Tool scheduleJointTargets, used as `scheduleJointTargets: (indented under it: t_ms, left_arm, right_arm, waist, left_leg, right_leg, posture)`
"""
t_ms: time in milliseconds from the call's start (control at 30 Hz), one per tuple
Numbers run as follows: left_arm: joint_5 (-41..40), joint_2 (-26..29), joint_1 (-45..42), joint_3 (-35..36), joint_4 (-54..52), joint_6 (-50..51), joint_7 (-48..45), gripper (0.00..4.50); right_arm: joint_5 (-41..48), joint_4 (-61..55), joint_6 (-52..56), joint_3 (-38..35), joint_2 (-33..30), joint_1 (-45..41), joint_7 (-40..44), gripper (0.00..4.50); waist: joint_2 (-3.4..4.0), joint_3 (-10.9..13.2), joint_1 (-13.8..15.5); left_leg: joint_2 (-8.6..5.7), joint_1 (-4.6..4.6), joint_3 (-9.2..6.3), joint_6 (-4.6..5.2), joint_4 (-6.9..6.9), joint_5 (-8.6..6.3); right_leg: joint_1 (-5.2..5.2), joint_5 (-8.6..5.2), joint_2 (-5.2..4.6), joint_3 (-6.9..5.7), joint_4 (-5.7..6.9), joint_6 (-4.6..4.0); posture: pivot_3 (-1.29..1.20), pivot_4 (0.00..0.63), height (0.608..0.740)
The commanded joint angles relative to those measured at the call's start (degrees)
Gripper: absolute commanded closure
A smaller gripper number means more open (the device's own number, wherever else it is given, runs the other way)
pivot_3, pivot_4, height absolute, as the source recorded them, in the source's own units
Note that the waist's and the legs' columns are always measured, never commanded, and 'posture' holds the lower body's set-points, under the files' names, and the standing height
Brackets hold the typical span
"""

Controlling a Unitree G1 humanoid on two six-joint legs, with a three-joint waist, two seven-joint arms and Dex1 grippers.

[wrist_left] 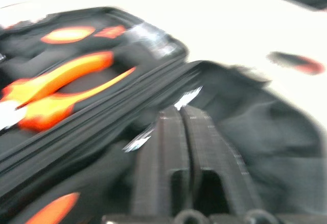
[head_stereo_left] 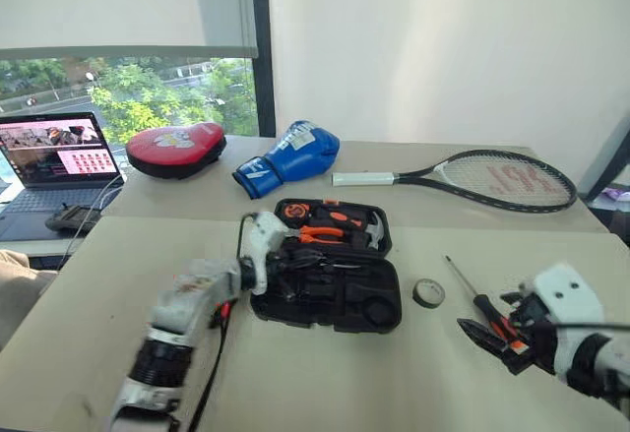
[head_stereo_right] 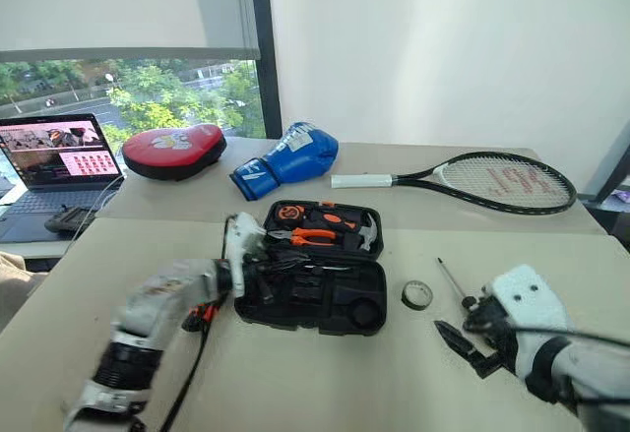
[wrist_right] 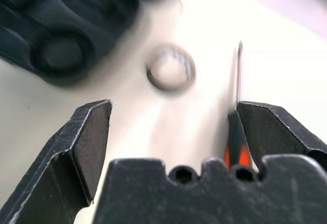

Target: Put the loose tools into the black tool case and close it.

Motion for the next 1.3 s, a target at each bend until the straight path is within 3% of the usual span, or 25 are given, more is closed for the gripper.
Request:
scheduleJointTargets:
  t_ms: [33, 167, 267, 367, 500, 633, 667, 800, 900, 1000, 1100, 1233, 1300]
  left_arm:
    - [-8.7, 7.6, -0.5, 0.1, -8.1, 4.3, -10.6, 2.34]
    - [-12.5, 10.5, -1.4, -0.2, -12.2, 7.8, -9.7, 0.9]
    - [-14.1, 9.3, -1.7, 0.0, -14.7, 9.3, -6.4, 0.9]
    - [-15.0, 8.5, -0.3, 0.3, -16.7, 9.4, -3.4, 0.83]
    - [-15.2, 9.3, 2.9, 0.5, -18.7, 7.9, -2.2, 0.83]
    - [-16.5, 8.9, 3.3, 0.9, -19.3, 8.1, -0.6, 0.83]
    - [-16.9, 9.0, 3.5, 1.3, -19.2, 8.0, -0.5, 0.83]
    - [-16.6, 6.3, 6.6, 5.3, -17.1, 3.5, 2.9, 0.83]
    - [-14.4, 9.0, 11.1, 7.3, -15.8, -0.6, -0.2, 0.83]
    - [-19.8, 10.7, 13.4, 12.3, -14.6, 0.9, -1.4, 0.83]
    - [-19.6, 14.1, 16.5, 14.7, -14.2, -0.8, -4.7, 0.83]
    - [-21.5, 18.0, 17.8, 17.3, -13.0, -0.5, -7.7, 0.83]
    - [-22.5, 19.2, 18.1, 18.6, -12.7, -0.1, -7.5, 0.83]
  right_arm:
    - [0.4, 10.1, 7.5, 7.0, -2.7, -9.8, -0.2, 0.0]
    - [-3.6, 20.0, 13.6, 19.7, -1.1, -25.5, 4.1, 0.0]
    - [-9.9, 26.3, 15.6, 28.3, 1.8, -33.4, 6.7, 0.0]
    - [-16.3, 31.5, 16.5, 33.6, 4.4, -37.9, 10.3, 0.65]
    - [-22.8, 32.7, 17.6, 36.2, 5.2, -40.5, 13.3, 2.09]
    - [-26.7, 30.7, 17.4, 36.2, 5.3, -39.5, 16.4, 3.47]
    - [-26.6, 29.4, 17.5, 34.4, 5.3, -39.0, 17.0, 3.63]
    - [-23.9, 18.8, 14.3, 24.8, 4.3, -39.5, 22.8, 3.64]
    - [-19.3, 11.0, 16.1, 27.1, 4.1, -48.2, 29.9, 3.64]
    - [-26.8, 11.1, 15.0, 44.0, 8.8, -62.3, 37.5, 3.64]
    - [-40.9, 19.8, 7.4, 61.8, 14.8, -73.8, 46.5, 3.64]
    - [-53.9, 33.7, -2.0, 74.3, 21.3, -81.7, 54.7, 3.64]
    - [-58.0, 41.0, -5.3, 76.9, 25.4, -84.3, 56.8, 3.65]
  waist:
    - [0.15, 0.0, 0.2]
    - [0.22, 0.0, 0.6]
    - [0.05, 0.1, 0.4]
    - [0.04, 0.1, -0.1]
    - [0.12, 0.1, -0.3]
    - [0.12, 0.1, 0.1]
    - [0.12, 0.1, 0.2]
    - [0.31, 0.2, 0.2]
    - [0.54, 0.3, -0.9]
    - [0.45, 0.4, -1.8]
    - [0.34, 0.5, -1.7]
    - [0.46, 0.5, -0.6]
    - [0.44, 0.6, -0.6]
  left_leg:
    - [-0.06, 0.1, 0.0, 0.02, -0.09, -0.01]
    - [-0.17, 0.15, 0.16, 0.14, -0.23, -0.03]
    - [-0.18, 0.07, 0.15, 0.16, -0.24, -0.04]
    - [-0.16, 0.07, 0.17, 0.15, -0.2, -0.03]
    - [-0.16, 0.05, 0.17, 0.1, -0.25, 0.0]
    - [-0.15, 0.09, 0.13, 0.1, -0.25, 0.0]
    - [-0.16, 0.09, 0.13, 0.11, -0.24, -0.01]
    - [-0.17, 0.04, 0.14, 0.13, -0.24, -0.02]
    - [-0.12, 0.09, 0.16, 0.06, -0.27, 0.01]
    - [-0.04, 0.35, 0.13, -0.13, -0.65, 0.12]
    - [0.06, 0.34, -0.03, -0.29, -0.69, 0.21]
    - [-0.19, -0.12, 0.1, -0.31, -0.62, 0.31]
    - [-0.21, -0.37, 0.18, -0.63, -0.47, 0.5]
  right_leg:
    - [0.09, -0.04, 0.03, 0.0, -0.03, -0.02]
    - [0.12, -0.08, 0.15, 0.0, -0.13, 0.07]
    - [0.05, 0.06, 0.19, 0.0, -0.13, 0.35]
    - [0.06, 0.14, 0.29, 0.09, -0.15, 0.49]
    - [0.01, 0.14, 0.31, 0.09, -0.11, 0.53]
    - [0.05, 0.15, 0.3, 0.05, -0.1, 0.53]
    - [0.06, 0.16, 0.28, 0.03, -0.11, 0.56]
    - [0.01, 0.18, 0.25, 0.08, -0.11, 0.59]
    - [-0.07, 0.2, 0.27, 0.18, -0.08, 0.62]
    - [-0.1, 0.19, 0.42, 0.16, -0.06, 0.47]
    - [-0.11, 0.16, 0.51, -0.05, -0.06, 0.3]
    - [-0.64, 0.17, 0.31, -0.02, 0.1, 0.27]
    - [-0.8, 0.23, 0.31, 0.0, 0.08, 0.33]
  posture:
    - [0.0, 0.15, 0.74]
    - [0.0, 0.15, 0.74]
    - [0.0, 0.15, 0.74]
    - [0.0, 0.15, 0.74]
    - [0.0, 0.15, 0.74]
    - [0.0, 0.15, 0.74]
    - [0.0, 0.15, 0.74]
    - [0.0, 0.15, 0.74]
    - [0.0, 0.15, 0.74]
    - [0.0, 0.15, 0.74]
    - [0.0, 0.15, 0.74]
    - [0.0, 0.15, 0.74]
    - [0.0, 0.15, 0.74]
